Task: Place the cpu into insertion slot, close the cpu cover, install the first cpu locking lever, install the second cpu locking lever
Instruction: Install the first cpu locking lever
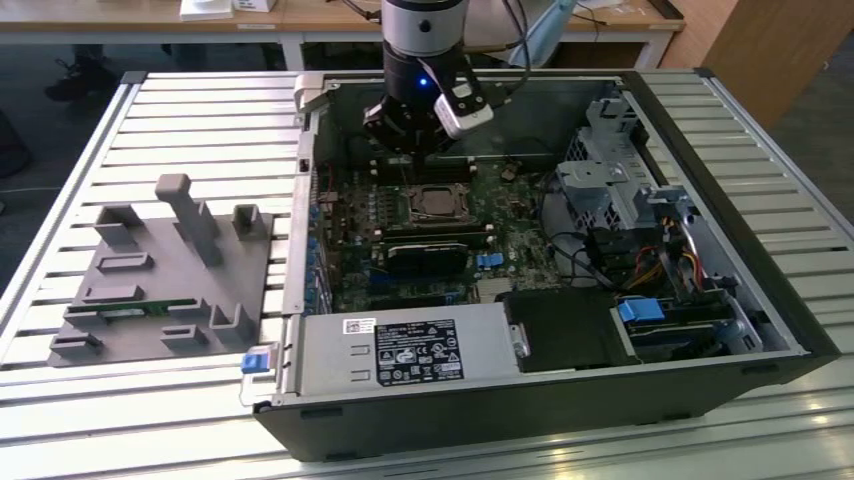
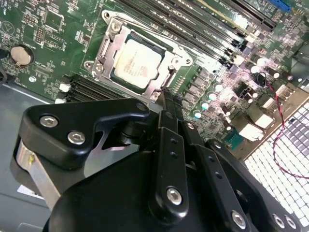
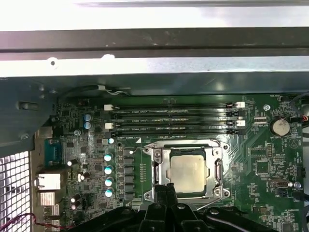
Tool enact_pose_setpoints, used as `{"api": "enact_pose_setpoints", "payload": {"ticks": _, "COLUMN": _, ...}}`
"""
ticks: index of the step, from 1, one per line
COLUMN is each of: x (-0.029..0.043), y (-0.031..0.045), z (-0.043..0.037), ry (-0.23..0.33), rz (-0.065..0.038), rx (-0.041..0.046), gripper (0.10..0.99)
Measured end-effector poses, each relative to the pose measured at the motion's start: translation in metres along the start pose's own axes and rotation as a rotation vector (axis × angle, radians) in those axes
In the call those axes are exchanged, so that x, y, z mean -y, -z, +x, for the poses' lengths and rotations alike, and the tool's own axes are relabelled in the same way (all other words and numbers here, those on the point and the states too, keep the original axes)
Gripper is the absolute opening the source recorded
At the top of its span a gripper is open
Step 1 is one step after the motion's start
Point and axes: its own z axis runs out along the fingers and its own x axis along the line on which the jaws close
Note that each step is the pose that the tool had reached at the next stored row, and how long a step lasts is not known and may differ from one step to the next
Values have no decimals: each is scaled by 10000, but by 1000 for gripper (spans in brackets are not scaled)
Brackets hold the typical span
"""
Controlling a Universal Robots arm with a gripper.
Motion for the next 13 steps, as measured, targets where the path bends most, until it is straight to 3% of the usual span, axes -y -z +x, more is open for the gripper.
{"api": "enact_pose_setpoints", "payload": {"ticks": 13, "x": 10, "y": -5, "z": 216, "ry": 15, "rz": 0, "rx": 0, "gripper": 106}}
